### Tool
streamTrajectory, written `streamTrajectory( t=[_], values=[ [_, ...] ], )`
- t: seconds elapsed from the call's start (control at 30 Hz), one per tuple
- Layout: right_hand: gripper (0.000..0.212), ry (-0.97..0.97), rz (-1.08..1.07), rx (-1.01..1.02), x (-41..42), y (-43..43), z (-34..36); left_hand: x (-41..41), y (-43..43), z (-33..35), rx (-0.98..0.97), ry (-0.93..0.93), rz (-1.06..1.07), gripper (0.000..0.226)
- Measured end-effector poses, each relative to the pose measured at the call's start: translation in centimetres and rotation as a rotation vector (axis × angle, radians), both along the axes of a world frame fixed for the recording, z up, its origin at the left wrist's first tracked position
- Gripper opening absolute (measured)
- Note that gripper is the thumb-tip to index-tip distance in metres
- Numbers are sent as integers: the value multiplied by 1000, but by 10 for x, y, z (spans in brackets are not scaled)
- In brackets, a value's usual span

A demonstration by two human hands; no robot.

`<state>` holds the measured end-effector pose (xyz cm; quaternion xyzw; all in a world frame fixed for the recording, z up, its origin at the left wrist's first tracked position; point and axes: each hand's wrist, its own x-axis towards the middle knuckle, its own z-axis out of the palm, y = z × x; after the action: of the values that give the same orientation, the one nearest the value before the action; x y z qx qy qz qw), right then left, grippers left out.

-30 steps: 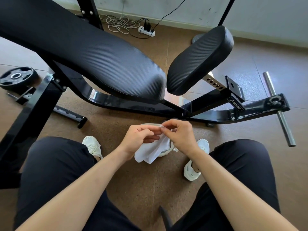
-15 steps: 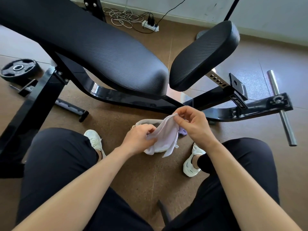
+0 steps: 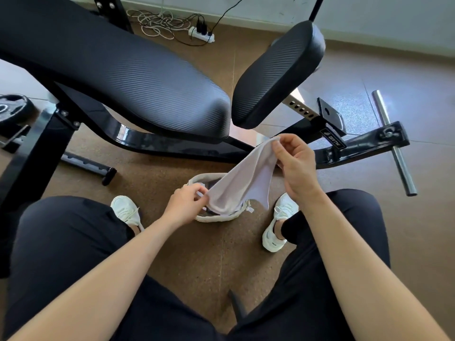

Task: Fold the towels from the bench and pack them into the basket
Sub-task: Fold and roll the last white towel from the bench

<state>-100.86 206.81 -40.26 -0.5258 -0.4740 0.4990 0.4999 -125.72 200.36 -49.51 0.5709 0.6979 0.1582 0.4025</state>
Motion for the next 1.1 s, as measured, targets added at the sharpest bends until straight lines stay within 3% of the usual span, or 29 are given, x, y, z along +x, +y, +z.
streamTrajectory(
  t=[0.17,0.33,0.5,0.63,0.77,0.93,1.1],
  values=[
    [4,-101,-157,-37,15,12,-13,-13,6,8,-58,-296,361,9],
    [6,-167,-210,-90,17,16,-22,-23,8,15,7,-431,535,14],
    [4,-251,-271,-147,20,20,-29,-31,8,27,108,-325,495,18],
    [10,-371,-282,-165,22,22,-33,-38,4,46,232,-55,283,19],
    [16,-312,-272,-213,19,20,-32,-48,-2,56,346,42,166,28],
    [5,-214,-207,-255,14,17,-29,-52,-4,57,489,107,232,17],
    [10,-186,-150,-269,13,18,-35,-56,1,55,515,81,288,11]
  ],
)
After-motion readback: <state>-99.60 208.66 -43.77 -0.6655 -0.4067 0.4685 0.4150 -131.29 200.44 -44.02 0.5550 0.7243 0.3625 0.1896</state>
